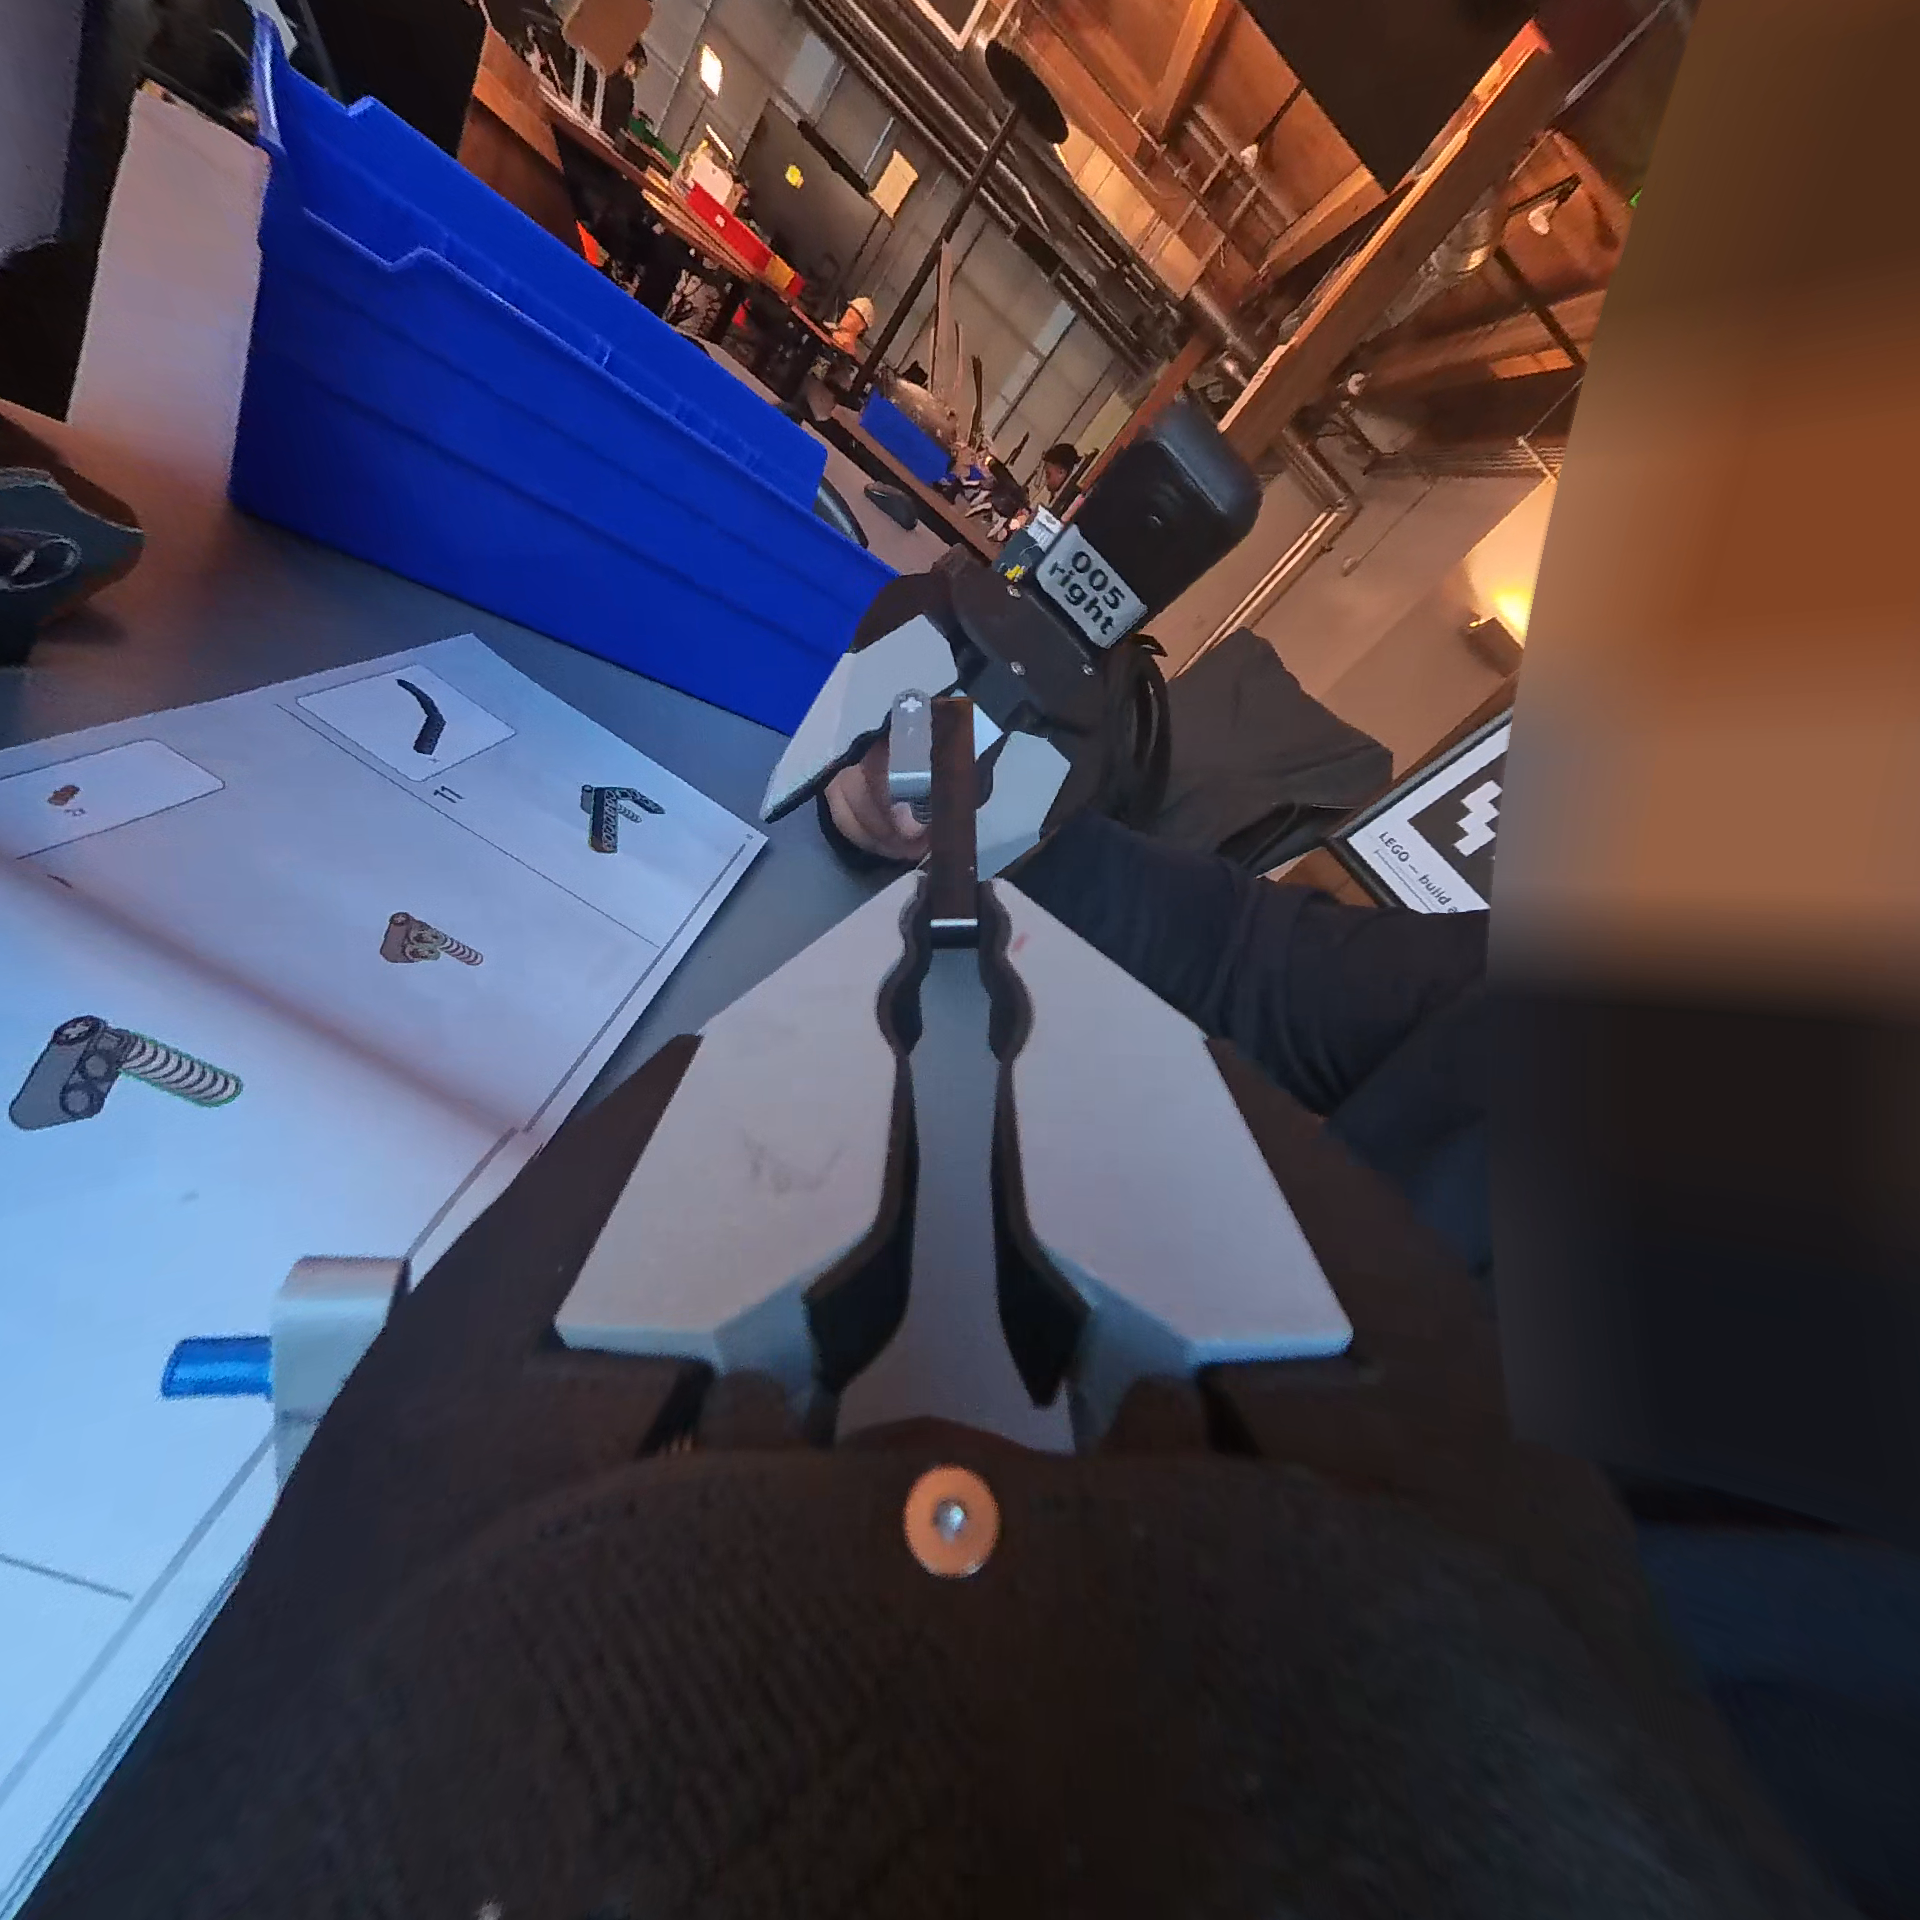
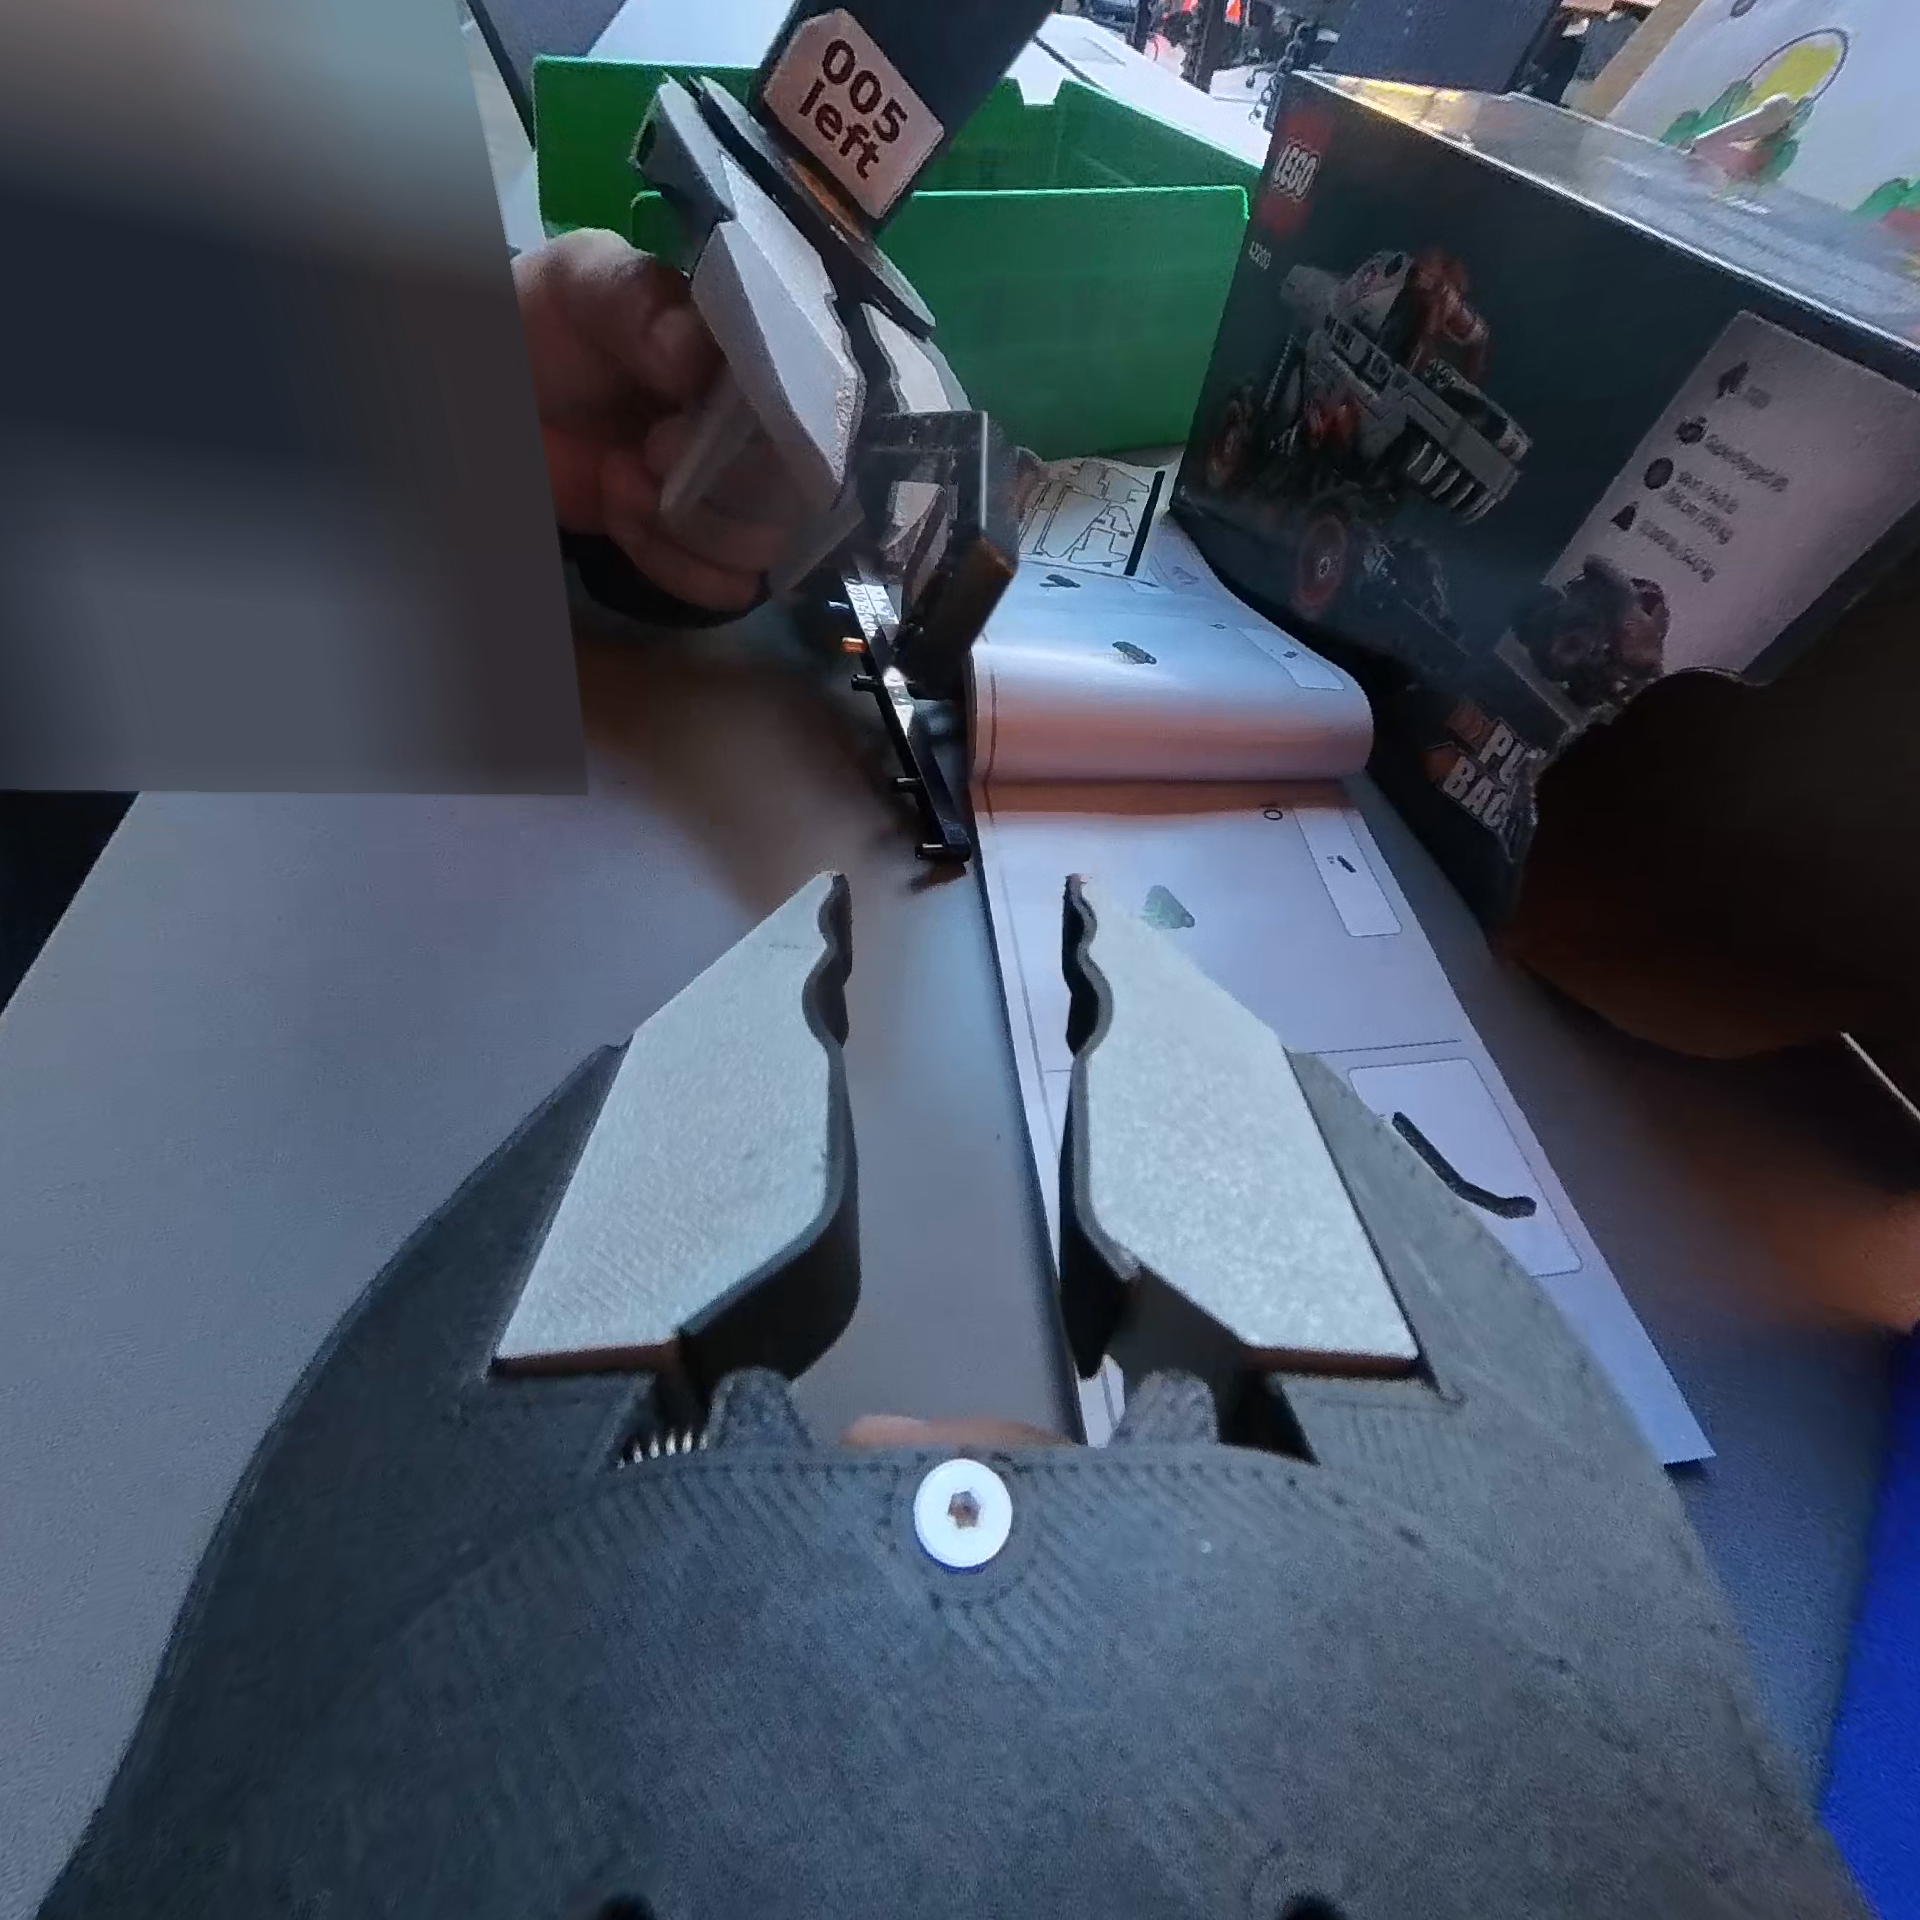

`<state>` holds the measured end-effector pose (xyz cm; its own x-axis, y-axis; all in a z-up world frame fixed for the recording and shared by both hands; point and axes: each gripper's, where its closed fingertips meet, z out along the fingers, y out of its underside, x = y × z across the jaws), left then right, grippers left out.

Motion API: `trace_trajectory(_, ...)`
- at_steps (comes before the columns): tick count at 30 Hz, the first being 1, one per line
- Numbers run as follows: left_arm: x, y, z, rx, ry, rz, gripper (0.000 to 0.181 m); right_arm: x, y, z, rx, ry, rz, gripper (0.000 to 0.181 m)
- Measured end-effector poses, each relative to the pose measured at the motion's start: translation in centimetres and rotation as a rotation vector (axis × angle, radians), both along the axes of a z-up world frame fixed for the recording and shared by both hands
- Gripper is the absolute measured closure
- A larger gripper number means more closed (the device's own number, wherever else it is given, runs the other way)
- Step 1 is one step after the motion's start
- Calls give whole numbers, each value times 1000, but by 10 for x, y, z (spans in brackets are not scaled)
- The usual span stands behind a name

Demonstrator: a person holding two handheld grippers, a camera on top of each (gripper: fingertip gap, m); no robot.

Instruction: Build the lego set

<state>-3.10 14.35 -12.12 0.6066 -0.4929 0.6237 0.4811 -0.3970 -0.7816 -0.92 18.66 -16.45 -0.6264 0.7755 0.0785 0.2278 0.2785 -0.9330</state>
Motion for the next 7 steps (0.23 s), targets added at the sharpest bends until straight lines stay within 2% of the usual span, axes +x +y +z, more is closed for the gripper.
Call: trace_trajectory(7,1,-2,4,9,-41,-18,175,0,0,-2,11,-4,-1,143)
